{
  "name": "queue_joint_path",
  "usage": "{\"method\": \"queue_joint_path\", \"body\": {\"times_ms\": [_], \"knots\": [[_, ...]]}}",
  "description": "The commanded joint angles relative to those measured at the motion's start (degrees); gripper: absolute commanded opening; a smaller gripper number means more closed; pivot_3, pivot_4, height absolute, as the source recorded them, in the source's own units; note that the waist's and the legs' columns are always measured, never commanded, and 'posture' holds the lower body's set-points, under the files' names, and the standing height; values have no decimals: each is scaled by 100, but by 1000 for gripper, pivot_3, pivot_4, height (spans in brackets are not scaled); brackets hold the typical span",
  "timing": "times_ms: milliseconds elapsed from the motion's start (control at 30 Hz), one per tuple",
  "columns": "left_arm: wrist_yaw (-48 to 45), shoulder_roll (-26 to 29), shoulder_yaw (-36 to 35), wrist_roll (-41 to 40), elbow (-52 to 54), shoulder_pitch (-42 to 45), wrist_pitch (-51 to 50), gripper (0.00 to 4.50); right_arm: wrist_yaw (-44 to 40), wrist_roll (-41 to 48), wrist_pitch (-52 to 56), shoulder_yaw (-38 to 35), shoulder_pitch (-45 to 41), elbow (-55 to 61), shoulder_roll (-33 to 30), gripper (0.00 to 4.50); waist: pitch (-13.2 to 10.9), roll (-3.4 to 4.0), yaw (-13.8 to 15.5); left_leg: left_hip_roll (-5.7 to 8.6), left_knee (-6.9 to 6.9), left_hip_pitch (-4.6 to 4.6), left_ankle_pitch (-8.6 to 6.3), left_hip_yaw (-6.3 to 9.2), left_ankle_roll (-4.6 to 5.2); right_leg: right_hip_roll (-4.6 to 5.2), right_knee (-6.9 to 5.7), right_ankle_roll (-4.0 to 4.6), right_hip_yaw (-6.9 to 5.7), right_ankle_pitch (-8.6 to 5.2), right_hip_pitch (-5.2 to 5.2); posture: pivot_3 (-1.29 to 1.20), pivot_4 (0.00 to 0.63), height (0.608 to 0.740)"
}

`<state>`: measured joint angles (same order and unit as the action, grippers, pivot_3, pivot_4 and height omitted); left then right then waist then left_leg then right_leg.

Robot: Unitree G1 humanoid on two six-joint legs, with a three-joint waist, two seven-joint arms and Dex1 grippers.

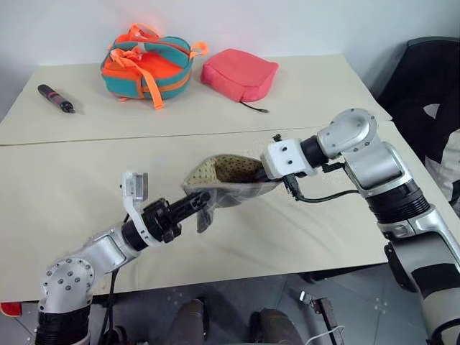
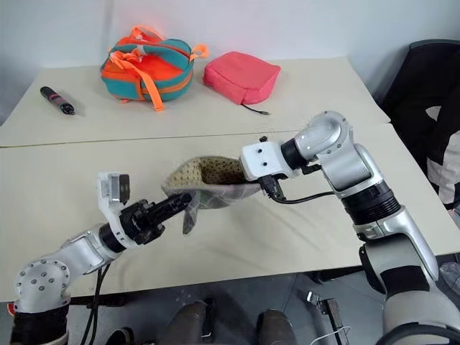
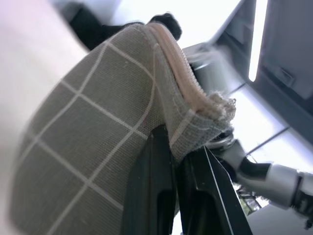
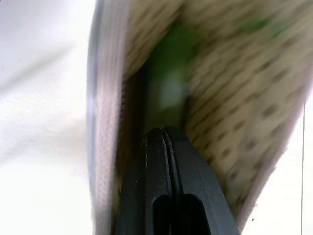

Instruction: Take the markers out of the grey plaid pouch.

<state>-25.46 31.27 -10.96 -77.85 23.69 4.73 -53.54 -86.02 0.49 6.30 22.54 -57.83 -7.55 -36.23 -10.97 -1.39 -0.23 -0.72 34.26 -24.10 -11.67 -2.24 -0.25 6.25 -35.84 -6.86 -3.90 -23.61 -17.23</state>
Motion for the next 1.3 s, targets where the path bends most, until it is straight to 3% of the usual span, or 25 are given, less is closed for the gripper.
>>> {"method": "queue_joint_path", "body": {"times_ms": [33, 167, 333, 433, 700, 933, 1100, 1300], "knots": [[-461, 133, 196, 658, -29, -145, 220, 0, 60, -244, 10, 243, 145, 248, 32, 52, 0, 0, 5, 0, 0, -1, 0, -2, 0, -3, 1, 0, 3, 0, -1, 0, 150, 740], [-602, 314, 213, 1718, 58, -412, 757, 0, 635, -954, -409, 743, 520, 242, 292, 52, 2, -3, 9, 0, 0, 0, -2, -4, -4, 5, 3, 0, 11, 0, -1, 0, 150, 740], [-647, 273, 141, 1955, 143, -493, 926, 0, 1007, -1150, -574, 685, 373, -205, 487, 52, 2, -2, -6, -5, -4, 1, -3, -10, -7, 4, -2, 1, 18, 1, -11, 0, 150, 740], [-569, 97, 158, 1910, 189, -480, 964, 0, 937, -1008, -450, 625, 261, -292, 560, 578, 2, -3, -2, -7, -4, 2, -2, -10, -8, 3, -3, 3, 18, 2, -11, 0, 150, 740], [-550, -118, 150, 1950, 141, -467, 916, 0, 1225, -1155, -788, 668, 182, -446, 706, 3196, 2, -3, -10, -7, -5, 2, -2, -11, -7, 7, -4, 3, 18, 2, -12, 0, 150, 740], [-460, -311, -14, 1386, 55, -346, 671, 0, 1193, -1065, -779, 653, 147, -503, 777, 3196, 2, -3, -6, -8, -4, 1, -2, -10, -7, 8, -5, 3, 18, 2, -12, 0, 150, 740], [-124, -643, -93, -45, 45, -6, 188, 0, 988, -758, -610, 455, 41, -369, 741, 1972, 2, -3, -3, -8, -2, 0, -2, -9, -7, 12, -7, 3, 17, 2, -12, 0, 150, 740], [-142, -436, -165, -642, -184, -164, -143, 0, 384, -286, -207, 162, -206, -186, 498, 1972, 2, -3, -4, -8, -1, 0, -2, -7, -5, 10, -6, 1, 15, 3, -11, 0, 150, 740]]}}
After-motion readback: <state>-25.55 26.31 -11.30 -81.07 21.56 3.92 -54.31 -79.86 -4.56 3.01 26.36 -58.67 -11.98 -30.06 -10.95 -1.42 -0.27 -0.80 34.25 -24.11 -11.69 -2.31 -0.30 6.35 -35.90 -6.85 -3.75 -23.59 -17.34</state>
